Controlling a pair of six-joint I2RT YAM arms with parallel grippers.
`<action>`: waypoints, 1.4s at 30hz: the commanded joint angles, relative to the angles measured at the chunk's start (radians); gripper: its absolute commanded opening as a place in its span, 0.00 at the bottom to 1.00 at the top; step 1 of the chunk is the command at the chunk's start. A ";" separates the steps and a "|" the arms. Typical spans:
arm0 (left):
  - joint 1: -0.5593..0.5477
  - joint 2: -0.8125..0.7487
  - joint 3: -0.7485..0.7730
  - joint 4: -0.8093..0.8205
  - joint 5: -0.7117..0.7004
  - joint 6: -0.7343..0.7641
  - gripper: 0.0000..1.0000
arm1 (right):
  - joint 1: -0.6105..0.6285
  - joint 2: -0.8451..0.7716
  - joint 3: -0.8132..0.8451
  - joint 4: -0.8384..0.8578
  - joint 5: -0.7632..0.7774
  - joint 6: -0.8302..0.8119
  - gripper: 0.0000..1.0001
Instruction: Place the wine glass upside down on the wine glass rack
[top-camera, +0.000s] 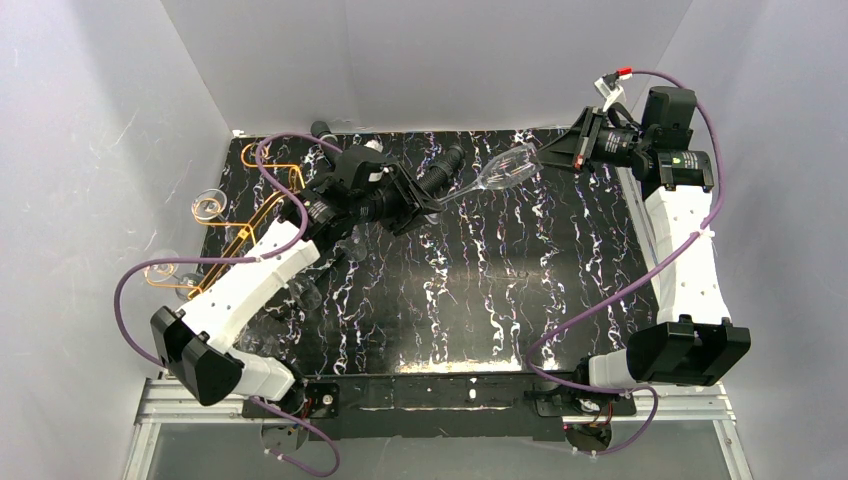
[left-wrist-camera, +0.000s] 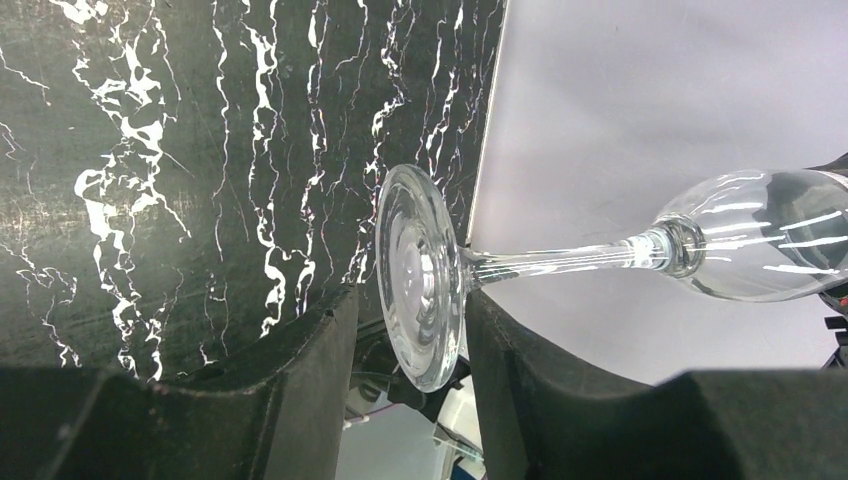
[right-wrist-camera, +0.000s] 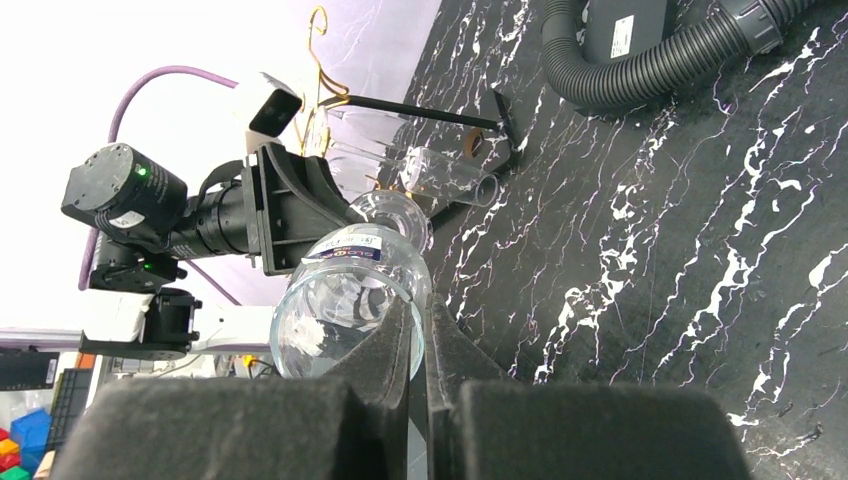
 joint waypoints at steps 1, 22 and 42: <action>-0.001 -0.075 -0.030 0.012 -0.070 0.007 0.42 | -0.003 -0.018 -0.001 0.050 -0.075 0.047 0.01; -0.002 -0.075 -0.015 0.051 -0.081 0.052 0.04 | -0.003 -0.017 -0.015 0.052 -0.073 0.047 0.01; 0.001 -0.124 -0.038 0.050 -0.113 0.097 0.00 | -0.003 -0.017 -0.042 0.091 -0.151 0.039 0.47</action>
